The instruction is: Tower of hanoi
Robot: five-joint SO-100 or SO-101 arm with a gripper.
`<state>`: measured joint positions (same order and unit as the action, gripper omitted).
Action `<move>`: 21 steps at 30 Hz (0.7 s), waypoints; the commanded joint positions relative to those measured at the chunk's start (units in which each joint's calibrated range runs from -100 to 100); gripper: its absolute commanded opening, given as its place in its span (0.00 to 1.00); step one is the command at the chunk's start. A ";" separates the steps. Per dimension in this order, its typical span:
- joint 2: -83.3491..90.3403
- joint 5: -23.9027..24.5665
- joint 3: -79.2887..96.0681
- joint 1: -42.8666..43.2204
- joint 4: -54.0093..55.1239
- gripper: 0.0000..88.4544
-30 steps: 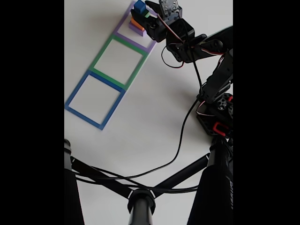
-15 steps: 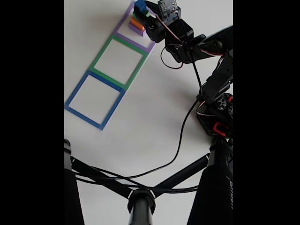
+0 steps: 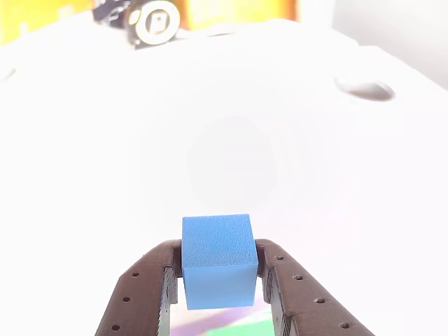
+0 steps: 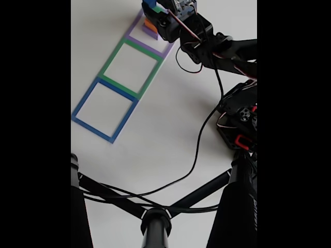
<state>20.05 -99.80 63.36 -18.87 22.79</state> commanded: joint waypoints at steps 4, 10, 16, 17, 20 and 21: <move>18.75 -0.20 -23.90 1.32 -50.49 0.02; 19.72 -0.20 -51.81 5.26 -86.19 0.02; 19.39 -0.20 -69.27 10.82 -104.09 0.01; 19.39 -0.20 -71.18 11.58 -106.11 0.01; 19.47 -0.20 -75.00 14.27 -110.32 0.01; 19.55 -0.20 -75.54 15.13 -111.05 0.01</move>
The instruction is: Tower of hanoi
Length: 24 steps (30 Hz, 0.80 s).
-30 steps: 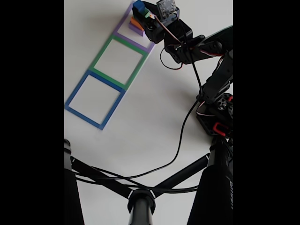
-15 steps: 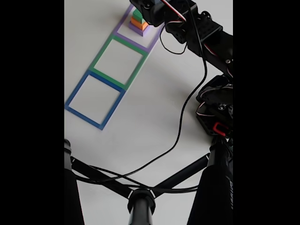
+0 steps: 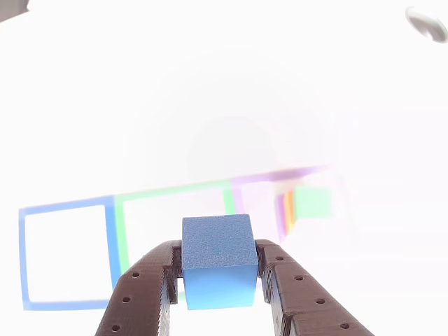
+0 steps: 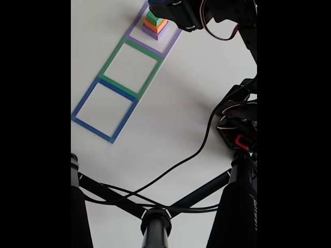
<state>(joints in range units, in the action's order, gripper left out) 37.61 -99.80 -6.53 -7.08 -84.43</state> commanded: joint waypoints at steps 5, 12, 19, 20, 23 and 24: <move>3.85 -0.20 -2.47 6.12 -5.29 0.01; 9.34 -0.20 13.44 7.75 1.84 0.01; 16.04 -0.20 43.16 8.04 26.21 0.01; 16.61 -0.20 47.25 8.04 30.50 0.01; 16.77 -0.20 60.25 8.04 45.32 0.01; 16.53 -0.20 63.71 7.85 49.77 0.01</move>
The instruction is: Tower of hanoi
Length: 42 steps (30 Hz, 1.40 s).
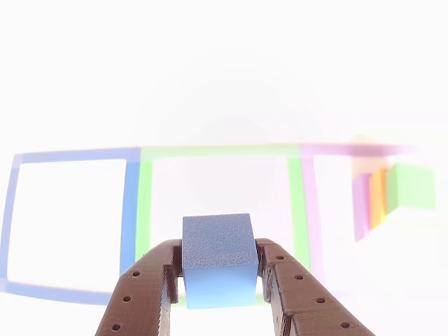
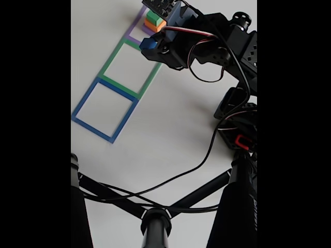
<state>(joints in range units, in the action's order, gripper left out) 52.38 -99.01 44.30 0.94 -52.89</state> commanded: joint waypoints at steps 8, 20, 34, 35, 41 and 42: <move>-6.32 -0.99 35.97 -0.75 55.32 0.01; -37.73 -0.99 44.34 -0.27 102.61 0.01; -71.32 -0.99 34.16 -0.17 130.54 0.01; -72.93 -0.99 33.16 -0.27 131.03 0.01; -81.17 -0.99 26.70 -0.94 132.81 0.01; -82.30 -0.99 25.79 -0.94 132.89 0.01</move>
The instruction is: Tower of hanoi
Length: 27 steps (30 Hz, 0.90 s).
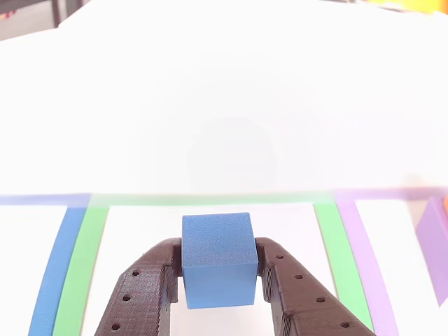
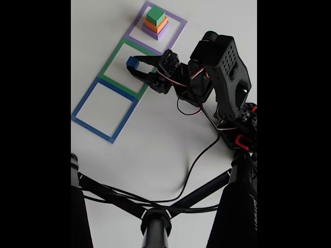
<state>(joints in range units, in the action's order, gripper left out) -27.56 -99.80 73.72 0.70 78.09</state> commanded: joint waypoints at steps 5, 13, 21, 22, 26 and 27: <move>-6.55 -0.20 -6.53 -0.41 2.88 0.01; -8.41 -0.20 -6.08 0.17 3.85 0.04; -9.05 -0.20 -6.17 0.26 3.85 0.15; -8.81 -0.20 -6.17 0.26 3.85 0.16; -7.44 -0.20 -5.90 0.07 4.26 0.22; -6.79 -0.20 -5.53 -0.02 4.26 0.24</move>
<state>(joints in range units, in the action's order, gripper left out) -37.02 -100.00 67.71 0.37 80.42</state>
